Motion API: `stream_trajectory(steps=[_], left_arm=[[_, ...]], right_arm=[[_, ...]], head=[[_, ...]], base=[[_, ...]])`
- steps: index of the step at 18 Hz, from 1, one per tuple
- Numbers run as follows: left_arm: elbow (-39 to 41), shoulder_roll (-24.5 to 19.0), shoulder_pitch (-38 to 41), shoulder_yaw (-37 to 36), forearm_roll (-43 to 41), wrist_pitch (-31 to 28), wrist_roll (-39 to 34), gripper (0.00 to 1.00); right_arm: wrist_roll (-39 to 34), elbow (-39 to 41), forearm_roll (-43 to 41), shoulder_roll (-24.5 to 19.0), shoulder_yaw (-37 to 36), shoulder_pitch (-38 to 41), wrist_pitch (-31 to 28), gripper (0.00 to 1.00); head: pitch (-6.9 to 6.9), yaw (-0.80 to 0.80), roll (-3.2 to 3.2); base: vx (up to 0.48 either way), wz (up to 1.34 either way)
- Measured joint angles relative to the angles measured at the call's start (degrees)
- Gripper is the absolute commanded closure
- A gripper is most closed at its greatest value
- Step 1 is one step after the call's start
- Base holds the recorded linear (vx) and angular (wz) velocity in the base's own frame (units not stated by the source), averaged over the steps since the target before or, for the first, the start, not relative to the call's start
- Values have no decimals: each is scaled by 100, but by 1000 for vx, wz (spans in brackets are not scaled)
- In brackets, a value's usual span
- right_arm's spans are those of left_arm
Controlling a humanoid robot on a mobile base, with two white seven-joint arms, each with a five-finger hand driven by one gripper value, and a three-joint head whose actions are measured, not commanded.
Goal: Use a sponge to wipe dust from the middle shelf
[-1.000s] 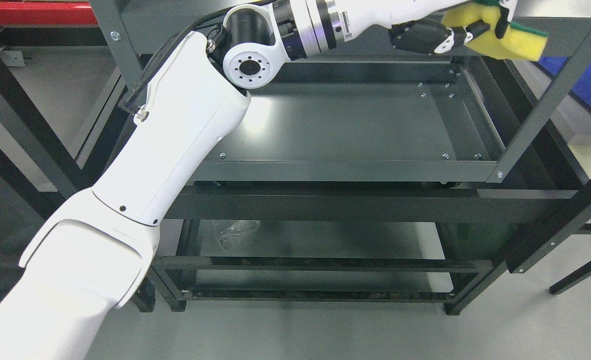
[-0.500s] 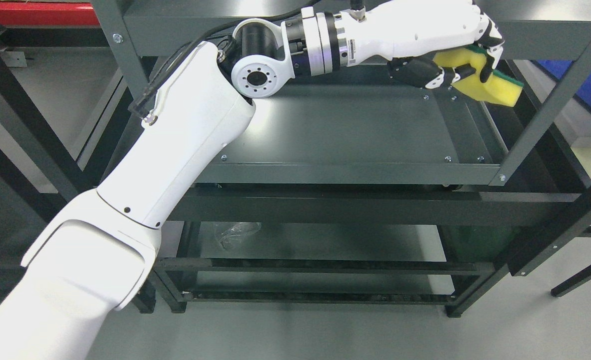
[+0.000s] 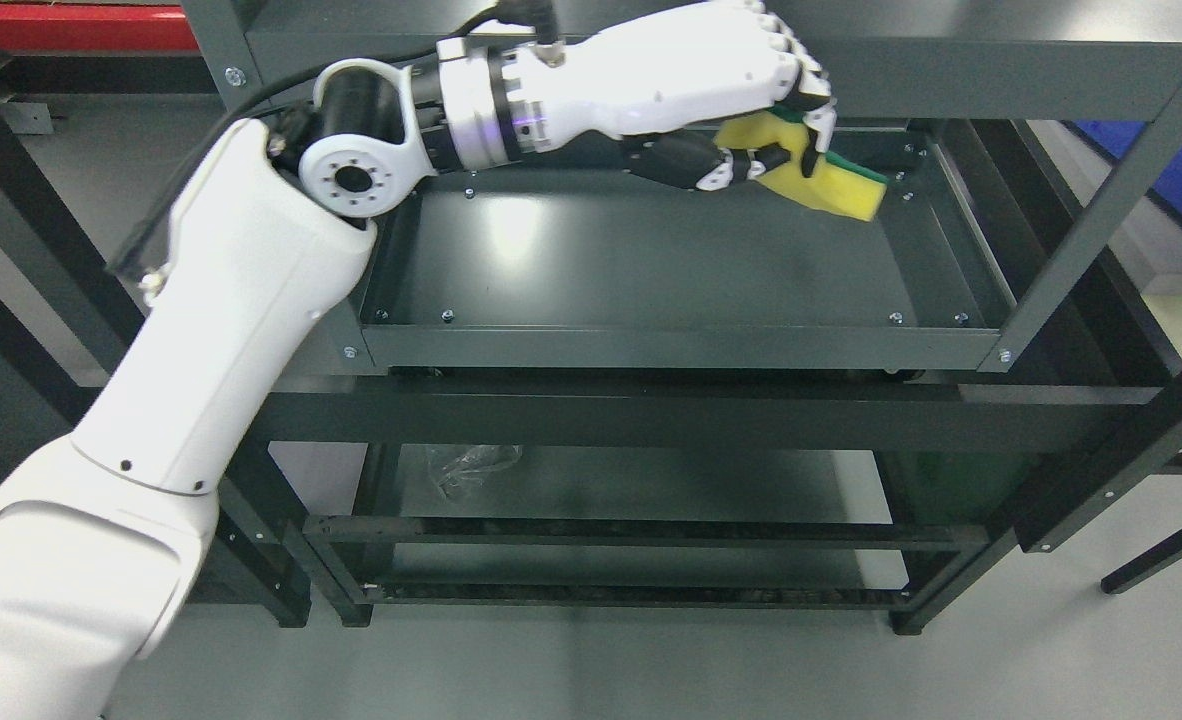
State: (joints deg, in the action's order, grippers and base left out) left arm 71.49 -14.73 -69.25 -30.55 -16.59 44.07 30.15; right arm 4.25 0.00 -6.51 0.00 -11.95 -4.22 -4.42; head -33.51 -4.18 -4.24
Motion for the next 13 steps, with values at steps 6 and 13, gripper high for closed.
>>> stream_trajectory(steps=[6,13], left_arm=[[511,-1482,854,860,962,91,45,98],[825,-2993,1673,1610,2081,93,47,98]], right_arm=[[-1,0,0,0,0,0,0,0],[-1,0,0,0,0,1,-1,0]], head=[[0,0,0],[0,0,0]], base=[[0,0],[0,0]])
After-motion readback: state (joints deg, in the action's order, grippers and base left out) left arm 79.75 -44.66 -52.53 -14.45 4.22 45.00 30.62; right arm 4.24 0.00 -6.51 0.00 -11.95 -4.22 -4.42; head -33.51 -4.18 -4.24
